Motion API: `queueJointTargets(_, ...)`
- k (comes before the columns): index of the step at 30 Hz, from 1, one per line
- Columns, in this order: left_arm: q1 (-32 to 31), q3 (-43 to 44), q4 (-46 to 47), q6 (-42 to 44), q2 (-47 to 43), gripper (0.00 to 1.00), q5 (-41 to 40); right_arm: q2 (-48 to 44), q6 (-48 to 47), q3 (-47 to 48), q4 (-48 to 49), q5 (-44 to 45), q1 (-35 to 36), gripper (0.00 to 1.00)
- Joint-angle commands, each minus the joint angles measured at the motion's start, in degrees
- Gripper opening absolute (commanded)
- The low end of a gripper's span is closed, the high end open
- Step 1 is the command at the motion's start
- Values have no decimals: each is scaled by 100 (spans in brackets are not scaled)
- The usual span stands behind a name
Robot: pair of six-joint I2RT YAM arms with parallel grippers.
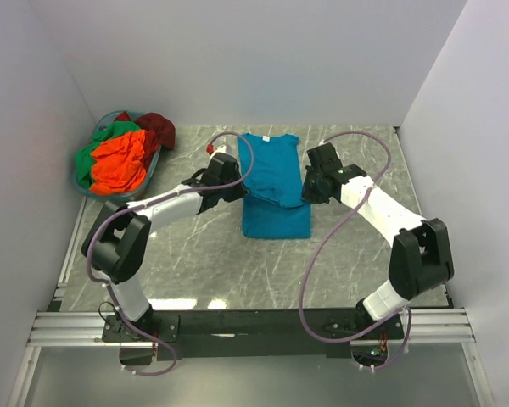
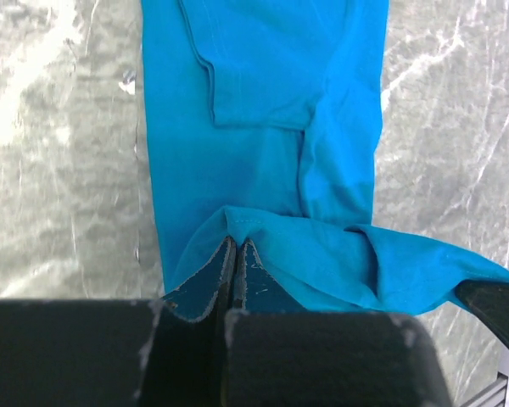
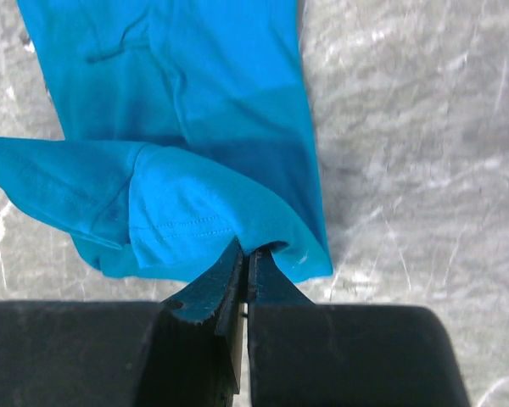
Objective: Fold and stack the t-shirts
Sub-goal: Fold the tshirt
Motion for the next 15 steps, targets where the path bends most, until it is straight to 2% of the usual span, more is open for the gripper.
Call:
queueJointTargets(1, 101, 391, 228, 228, 183, 0, 151, 221, -176, 395, 218, -30, -138, 0)
queueJointTargets(8, 198, 910, 35, 255, 649, 0, -7, 809, -264, 755, 306, -144, -297, 0)
queueJointTargets(15, 242, 1033, 166, 158, 939, 0, -200, 1258, -325, 1106, 455, -39, -332, 0)
